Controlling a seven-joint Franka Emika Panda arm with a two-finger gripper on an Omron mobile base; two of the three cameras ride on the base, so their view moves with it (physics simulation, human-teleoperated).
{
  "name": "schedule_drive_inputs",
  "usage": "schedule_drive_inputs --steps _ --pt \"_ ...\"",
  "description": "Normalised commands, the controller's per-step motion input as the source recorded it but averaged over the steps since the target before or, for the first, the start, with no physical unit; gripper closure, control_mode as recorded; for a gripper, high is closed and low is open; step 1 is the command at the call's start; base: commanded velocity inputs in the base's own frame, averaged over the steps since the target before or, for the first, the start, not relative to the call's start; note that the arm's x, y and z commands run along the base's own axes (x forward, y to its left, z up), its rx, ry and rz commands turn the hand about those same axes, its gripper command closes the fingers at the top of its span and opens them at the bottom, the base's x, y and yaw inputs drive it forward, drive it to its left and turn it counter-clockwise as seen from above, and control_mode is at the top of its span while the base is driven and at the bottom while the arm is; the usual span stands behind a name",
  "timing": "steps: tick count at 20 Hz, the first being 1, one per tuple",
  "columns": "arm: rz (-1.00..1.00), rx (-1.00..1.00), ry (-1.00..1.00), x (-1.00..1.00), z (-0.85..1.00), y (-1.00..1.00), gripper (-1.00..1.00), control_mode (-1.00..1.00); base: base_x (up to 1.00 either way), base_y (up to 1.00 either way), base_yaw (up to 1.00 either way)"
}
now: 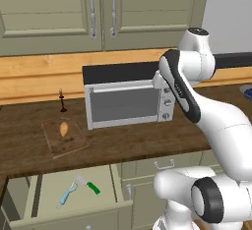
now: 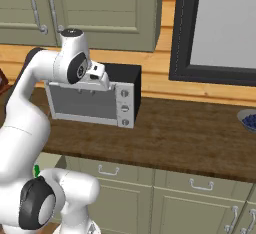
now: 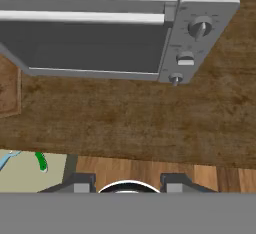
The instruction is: Place the appropriate cutting tool for cutting the potato skin on the cutting board.
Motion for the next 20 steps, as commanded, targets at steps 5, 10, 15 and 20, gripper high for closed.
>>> schedule_drive_inputs --steps 5,10,15,20 --pt "0.00 0.00 -0.14 -0.51 -0.04 0.00 -1.00 -1.00 0.00 0.00 0.00" --pt "-0.04 0.00 -0.24 -1.00 -0.38 0.19 -1.00 -1.00 0.00 0.00 0.00" --pt "0.00 -0.15 -0.02 -0.64 -0.63 0.92 -1.00 -1.00 0.00 0.00 0.00" --pt "0.03 -0.14 0.03 -0.31 -0.58 0.92 -1.00 -1.00 0.00 0.00 0.00"
